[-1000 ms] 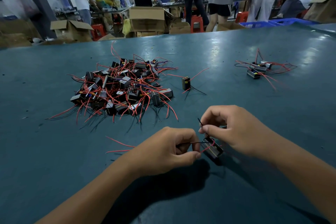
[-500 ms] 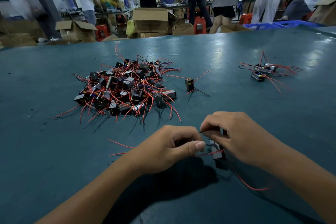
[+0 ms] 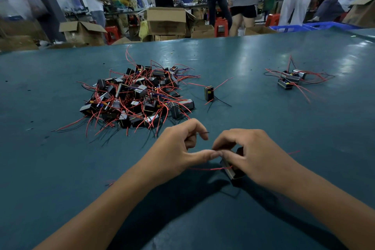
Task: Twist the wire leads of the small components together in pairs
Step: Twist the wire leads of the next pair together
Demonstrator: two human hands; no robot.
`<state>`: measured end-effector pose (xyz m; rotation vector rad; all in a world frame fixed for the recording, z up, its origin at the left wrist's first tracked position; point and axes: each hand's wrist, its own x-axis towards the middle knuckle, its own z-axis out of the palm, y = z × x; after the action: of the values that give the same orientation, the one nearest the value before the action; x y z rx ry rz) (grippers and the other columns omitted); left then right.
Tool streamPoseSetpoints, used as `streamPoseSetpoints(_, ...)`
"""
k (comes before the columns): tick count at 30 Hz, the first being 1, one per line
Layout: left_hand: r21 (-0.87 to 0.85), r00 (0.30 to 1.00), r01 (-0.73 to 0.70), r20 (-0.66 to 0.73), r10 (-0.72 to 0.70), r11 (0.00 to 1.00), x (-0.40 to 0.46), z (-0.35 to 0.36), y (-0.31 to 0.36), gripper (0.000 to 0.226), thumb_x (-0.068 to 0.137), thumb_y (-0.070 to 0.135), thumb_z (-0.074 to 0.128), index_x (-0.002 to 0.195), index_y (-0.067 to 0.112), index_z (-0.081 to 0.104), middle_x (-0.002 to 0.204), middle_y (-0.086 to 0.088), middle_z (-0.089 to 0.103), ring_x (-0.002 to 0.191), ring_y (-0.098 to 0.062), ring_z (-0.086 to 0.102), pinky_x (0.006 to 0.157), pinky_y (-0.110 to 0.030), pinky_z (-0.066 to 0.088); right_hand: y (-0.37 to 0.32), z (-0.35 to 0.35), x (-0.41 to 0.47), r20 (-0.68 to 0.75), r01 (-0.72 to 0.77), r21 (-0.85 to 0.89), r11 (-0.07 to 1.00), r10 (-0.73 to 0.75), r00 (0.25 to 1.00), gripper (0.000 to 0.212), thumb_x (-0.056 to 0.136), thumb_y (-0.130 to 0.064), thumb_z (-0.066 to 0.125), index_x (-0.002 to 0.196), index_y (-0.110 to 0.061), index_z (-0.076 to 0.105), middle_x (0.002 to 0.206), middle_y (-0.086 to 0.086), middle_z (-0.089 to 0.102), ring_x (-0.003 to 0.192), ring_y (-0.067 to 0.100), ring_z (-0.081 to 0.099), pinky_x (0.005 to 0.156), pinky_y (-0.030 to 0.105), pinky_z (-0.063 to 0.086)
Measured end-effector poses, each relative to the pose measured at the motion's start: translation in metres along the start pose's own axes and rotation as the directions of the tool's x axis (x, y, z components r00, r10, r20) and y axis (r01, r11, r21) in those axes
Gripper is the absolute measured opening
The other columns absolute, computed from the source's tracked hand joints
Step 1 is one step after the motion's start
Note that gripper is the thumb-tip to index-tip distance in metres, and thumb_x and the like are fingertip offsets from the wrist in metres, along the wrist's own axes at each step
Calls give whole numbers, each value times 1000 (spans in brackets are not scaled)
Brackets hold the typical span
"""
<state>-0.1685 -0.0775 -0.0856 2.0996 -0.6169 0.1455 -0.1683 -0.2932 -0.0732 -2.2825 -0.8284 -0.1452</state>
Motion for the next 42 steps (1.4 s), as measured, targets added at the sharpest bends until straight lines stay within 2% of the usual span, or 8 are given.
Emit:
streamPoseSetpoints(3, 29, 997, 9, 78, -11, 1000, -1, -1, -2, 31, 82, 46, 78, 96, 26, 61, 61, 13, 30, 55, -6, 26, 52, -23, 22, -1, 0, 0, 98, -42, 61, 997, 36, 995, 6, 89, -19, 71, 90, -25, 70, 84, -18, 70, 80, -7, 62, 70, 6, 41)
streamPoseSetpoints(7, -125, 986, 45, 164, -24, 991, 1, -7, -2, 16, 93, 34, 64, 93, 18, 60, 68, -1, 43, 62, -9, 37, 58, -24, 32, -1, -1, -1, 167, -79, 72, 994, 66, 984, 9, 90, -22, 69, 84, -29, 66, 78, -20, 68, 70, -7, 60, 64, 6, 39)
streamPoseSetpoints(12, -305, 986, 122, 150, -78, 945, 1, -10, -4, 21, 98, 28, 53, 84, 15, 61, 63, 6, 41, 56, -14, 30, 50, -25, 24, 0, 10, -4, 22, -170, 143, 975, 168, 985, 14, 90, -23, 65, 77, -27, 60, 73, -15, 66, 66, 0, 60, 61, 12, 41)
streamPoseSetpoints(17, -333, 990, 111, 118, -76, 936, 2, -7, -4, 20, 99, 24, 49, 88, 11, 58, 59, 9, 41, 52, -10, 31, 48, -19, 27, 2, 21, -6, -110, -254, 308, 917, 300, 948, 14, 94, -18, 60, 83, -26, 60, 70, -1, 68, 67, 19, 66, 60, 25, 49)
streamPoseSetpoints(27, -188, 977, 154, 178, -120, 970, 0, 6, -2, 19, 100, 37, 43, 96, 18, 46, 57, -3, 63, 40, -12, 36, 44, -19, 31, -3, 21, -5, -189, -185, 345, 920, 261, 947, 16, 94, -16, 60, 82, -27, 61, 79, -10, 72, 71, 7, 68, 69, 28, 55)
streamPoseSetpoints(32, -226, 978, 159, 166, -122, 961, 0, 7, -2, 13, 99, 37, 45, 91, 26, 46, 58, -3, 63, 38, -11, 35, 42, -21, 29, -3, 20, -3, -164, -199, 520, 831, 325, 931, 14, 93, -9, 63, 84, -19, 65, 78, 1, 74, 63, 13, 69, 60, 32, 58)
streamPoseSetpoints(36, -272, 982, 152, 153, -113, 950, 1, 8, 1, 12, 99, 35, 45, 89, 29, 46, 61, -3, 64, 41, -15, 35, 44, -27, 28, -3, 21, -1, -136, -223, 682, 696, 420, 897, 8, 92, -4, 64, 87, -9, 67, 75, 6, 73, 58, 13, 66, 37, 20, 39)
streamPoseSetpoints(42, -304, 979, 173, 159, -129, 937, -1, 12, 0, 12, 99, 38, 46, 90, 30, 46, 60, 0, 62, 43, -16, 35, 43, -26, 29, -3, 20, 0, -107, -218, 761, 612, 449, 887, 12, 91, -8, 66, 83, -16, 72, 73, 6, 72, 53, 10, 54, 46, 22, 44)
